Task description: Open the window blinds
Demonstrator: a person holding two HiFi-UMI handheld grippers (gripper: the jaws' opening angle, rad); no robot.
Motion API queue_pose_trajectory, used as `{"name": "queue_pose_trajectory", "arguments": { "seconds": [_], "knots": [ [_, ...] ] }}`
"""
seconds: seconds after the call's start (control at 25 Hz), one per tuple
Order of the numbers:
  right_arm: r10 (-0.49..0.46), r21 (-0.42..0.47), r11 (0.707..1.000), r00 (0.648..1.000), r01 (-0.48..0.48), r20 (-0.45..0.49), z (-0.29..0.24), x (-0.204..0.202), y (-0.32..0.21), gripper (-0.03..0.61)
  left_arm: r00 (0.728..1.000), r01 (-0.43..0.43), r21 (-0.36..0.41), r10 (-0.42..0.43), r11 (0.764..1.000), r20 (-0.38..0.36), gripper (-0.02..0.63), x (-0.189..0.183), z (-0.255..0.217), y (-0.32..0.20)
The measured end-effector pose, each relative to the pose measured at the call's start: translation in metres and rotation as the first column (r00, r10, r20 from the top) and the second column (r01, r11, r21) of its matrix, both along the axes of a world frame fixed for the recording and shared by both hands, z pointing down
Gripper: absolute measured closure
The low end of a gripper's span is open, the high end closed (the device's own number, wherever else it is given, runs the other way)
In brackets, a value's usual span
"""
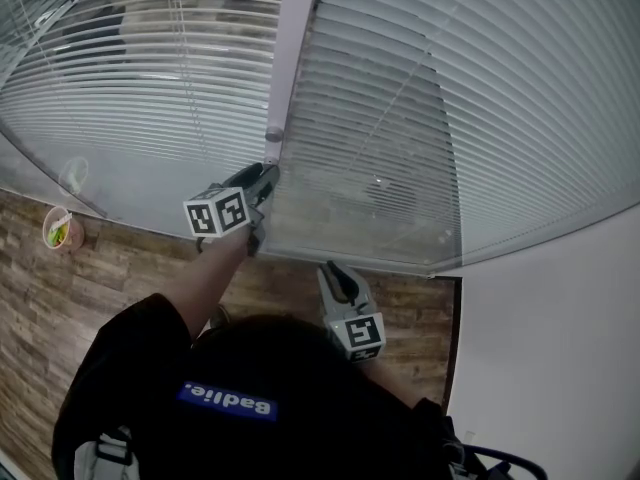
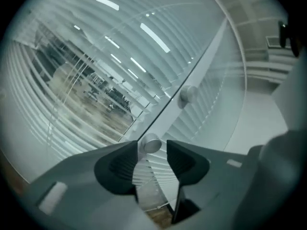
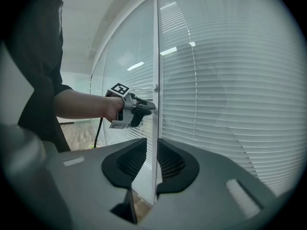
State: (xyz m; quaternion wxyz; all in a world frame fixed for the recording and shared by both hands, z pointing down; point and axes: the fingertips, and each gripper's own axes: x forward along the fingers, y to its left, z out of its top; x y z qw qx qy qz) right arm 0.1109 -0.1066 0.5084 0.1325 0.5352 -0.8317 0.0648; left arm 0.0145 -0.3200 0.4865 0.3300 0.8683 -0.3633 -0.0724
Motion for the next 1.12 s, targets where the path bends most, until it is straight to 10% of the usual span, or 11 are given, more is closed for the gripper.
{"name": "queue_pose_trajectory", "arguments": {
  "seconds": [0.24,0.52,0.88,1.12],
  "knots": [
    [0.005,0.001,1.0,1.0,-0.005,0.003,-0.003,0.0002,-0.0008,0.518,0.998,0.019,-0.027,-0.02,0.999,-0.053,0.497,-0.0037,-0.0002,-0.0028],
    [0.008,-0.01,1.0,1.0,-0.008,0.001,0.0004,0.0019,-0.0027,0.537,0.96,-0.052,0.114,0.019,0.992,0.279,0.501,0.0026,-0.0039,-0.0003],
    [0.017,-0.008,1.0,1.0,-0.017,-0.003,-0.0005,0.0031,-0.0037,0.546,0.818,-0.148,0.26,-0.03,0.954,0.575,0.532,0.0033,0.0018,0.0001],
    [0.006,-0.009,1.0,1.0,-0.006,-0.003,0.0004,0.0011,-0.0027,0.52,0.971,-0.043,0.068,0.025,0.997,0.236,0.518,0.0018,0.0033,0.0021]
  ]
}}
